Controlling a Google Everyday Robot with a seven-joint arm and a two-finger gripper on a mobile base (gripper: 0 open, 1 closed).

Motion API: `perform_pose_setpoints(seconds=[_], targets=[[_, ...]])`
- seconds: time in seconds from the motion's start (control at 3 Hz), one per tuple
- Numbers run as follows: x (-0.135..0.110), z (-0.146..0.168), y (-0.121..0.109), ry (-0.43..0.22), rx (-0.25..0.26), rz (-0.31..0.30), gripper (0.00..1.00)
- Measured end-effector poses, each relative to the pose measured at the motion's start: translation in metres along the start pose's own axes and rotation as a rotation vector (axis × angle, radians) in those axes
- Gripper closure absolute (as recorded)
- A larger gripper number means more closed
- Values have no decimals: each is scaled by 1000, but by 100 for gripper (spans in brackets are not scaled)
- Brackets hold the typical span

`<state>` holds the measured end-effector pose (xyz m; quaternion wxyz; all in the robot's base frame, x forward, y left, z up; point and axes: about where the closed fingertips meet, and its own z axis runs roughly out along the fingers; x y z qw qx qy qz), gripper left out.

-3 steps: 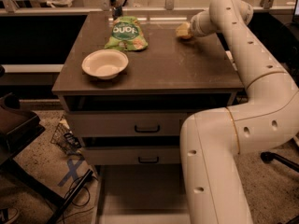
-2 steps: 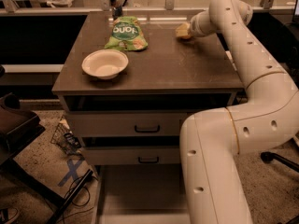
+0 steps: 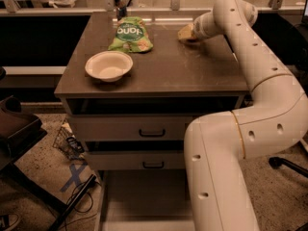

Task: Pick orange from top drawer and place on counter

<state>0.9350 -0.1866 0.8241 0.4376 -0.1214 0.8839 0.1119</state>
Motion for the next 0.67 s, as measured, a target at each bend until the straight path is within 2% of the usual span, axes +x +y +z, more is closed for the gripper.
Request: perform_pose_setpoints(seconds=[0.33,0.67], targets=[[0,0,0,0,0,0,0],[0,0,0,0,0,0,0]])
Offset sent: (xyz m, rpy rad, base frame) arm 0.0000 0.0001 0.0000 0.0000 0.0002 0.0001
